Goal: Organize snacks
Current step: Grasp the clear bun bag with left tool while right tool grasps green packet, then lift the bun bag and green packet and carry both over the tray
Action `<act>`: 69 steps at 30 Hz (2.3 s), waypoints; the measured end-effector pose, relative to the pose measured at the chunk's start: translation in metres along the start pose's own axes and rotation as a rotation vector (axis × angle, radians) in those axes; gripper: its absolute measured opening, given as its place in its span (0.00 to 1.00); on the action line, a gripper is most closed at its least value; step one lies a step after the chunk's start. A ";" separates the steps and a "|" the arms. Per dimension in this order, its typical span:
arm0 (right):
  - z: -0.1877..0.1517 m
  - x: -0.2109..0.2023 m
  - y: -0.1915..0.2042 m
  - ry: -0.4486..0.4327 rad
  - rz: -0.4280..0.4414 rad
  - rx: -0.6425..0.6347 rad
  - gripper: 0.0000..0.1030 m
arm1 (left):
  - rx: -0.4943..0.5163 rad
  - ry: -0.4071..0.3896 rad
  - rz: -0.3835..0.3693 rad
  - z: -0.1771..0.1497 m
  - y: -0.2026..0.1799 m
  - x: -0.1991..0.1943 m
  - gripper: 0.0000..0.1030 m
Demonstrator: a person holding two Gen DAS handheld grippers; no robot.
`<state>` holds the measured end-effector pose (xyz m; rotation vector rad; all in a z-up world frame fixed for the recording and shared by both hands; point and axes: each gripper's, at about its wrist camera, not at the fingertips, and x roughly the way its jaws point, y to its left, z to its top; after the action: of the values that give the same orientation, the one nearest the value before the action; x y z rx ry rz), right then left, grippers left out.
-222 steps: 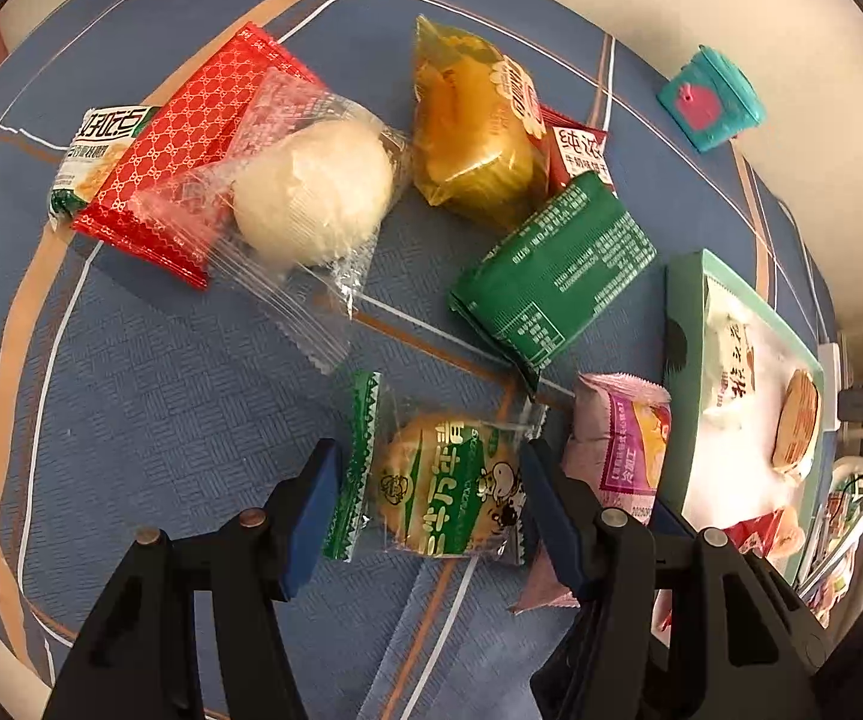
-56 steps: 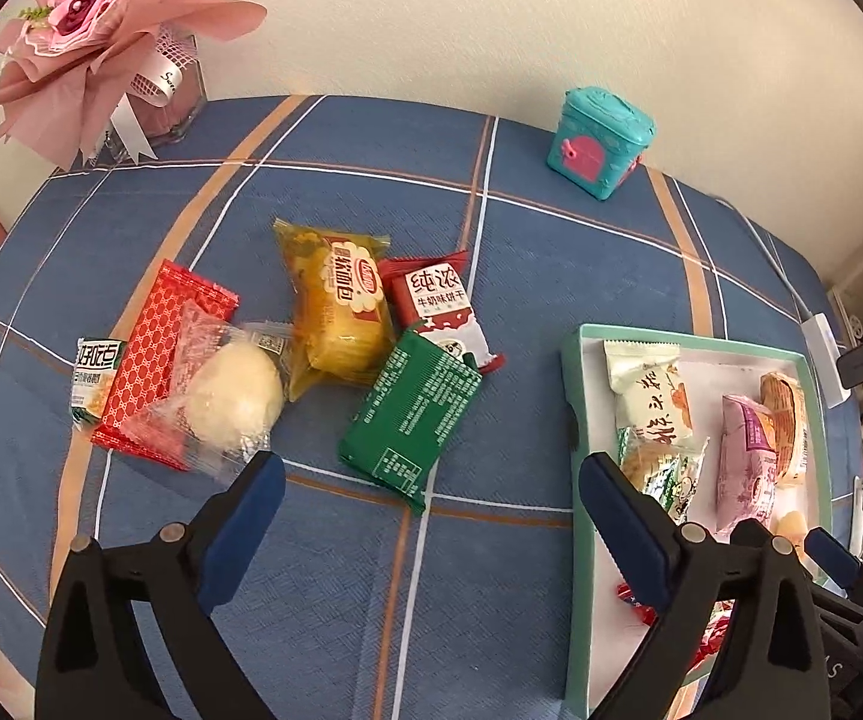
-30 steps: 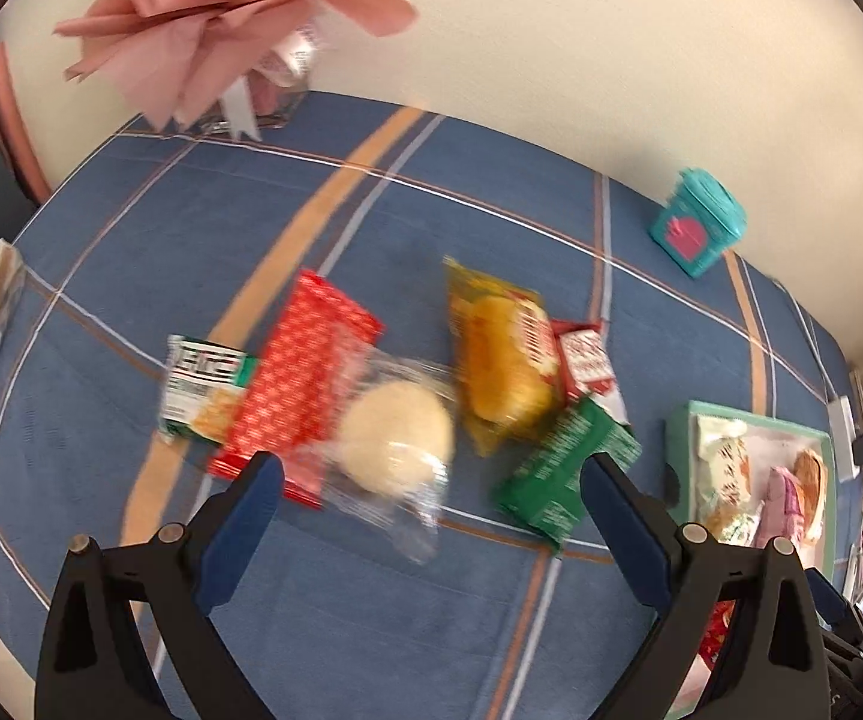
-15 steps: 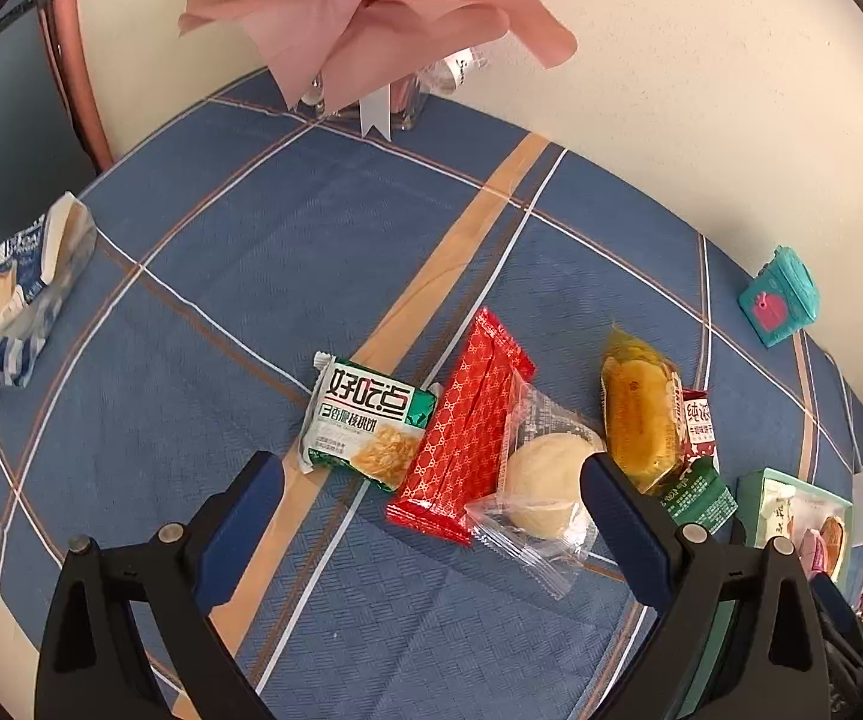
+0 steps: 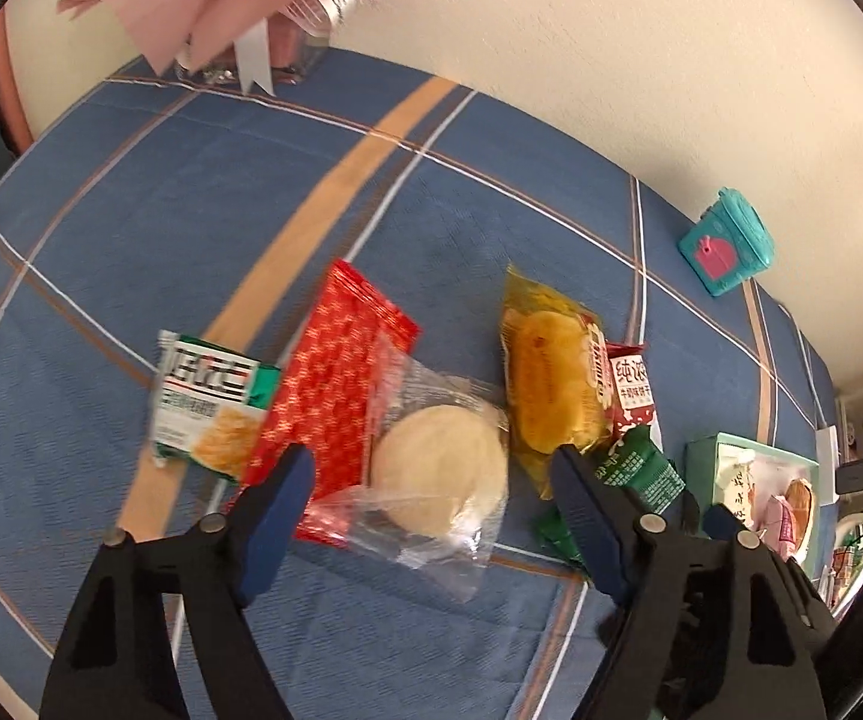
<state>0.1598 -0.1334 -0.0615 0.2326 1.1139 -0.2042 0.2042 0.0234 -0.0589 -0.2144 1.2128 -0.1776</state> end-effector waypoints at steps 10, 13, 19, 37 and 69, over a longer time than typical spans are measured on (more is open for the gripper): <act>0.001 0.024 0.015 0.014 0.005 -0.034 0.72 | -0.063 0.039 -0.024 0.000 0.006 0.017 0.64; 0.002 0.029 0.017 0.021 -0.005 -0.030 0.60 | -0.068 0.054 -0.029 -0.002 0.005 0.020 0.64; -0.001 0.032 0.007 0.039 0.019 -0.005 0.44 | -0.037 0.083 -0.016 -0.006 -0.005 0.031 0.64; -0.017 0.021 -0.016 0.069 0.019 0.020 0.41 | 0.005 0.113 -0.005 -0.013 -0.024 0.039 0.57; -0.037 -0.092 -0.081 -0.062 0.090 0.139 0.41 | 0.154 -0.057 -0.062 -0.039 -0.094 -0.048 0.57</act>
<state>0.0662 -0.1963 -0.0011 0.3965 1.0261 -0.2075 0.1498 -0.0578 -0.0046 -0.1223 1.1313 -0.3155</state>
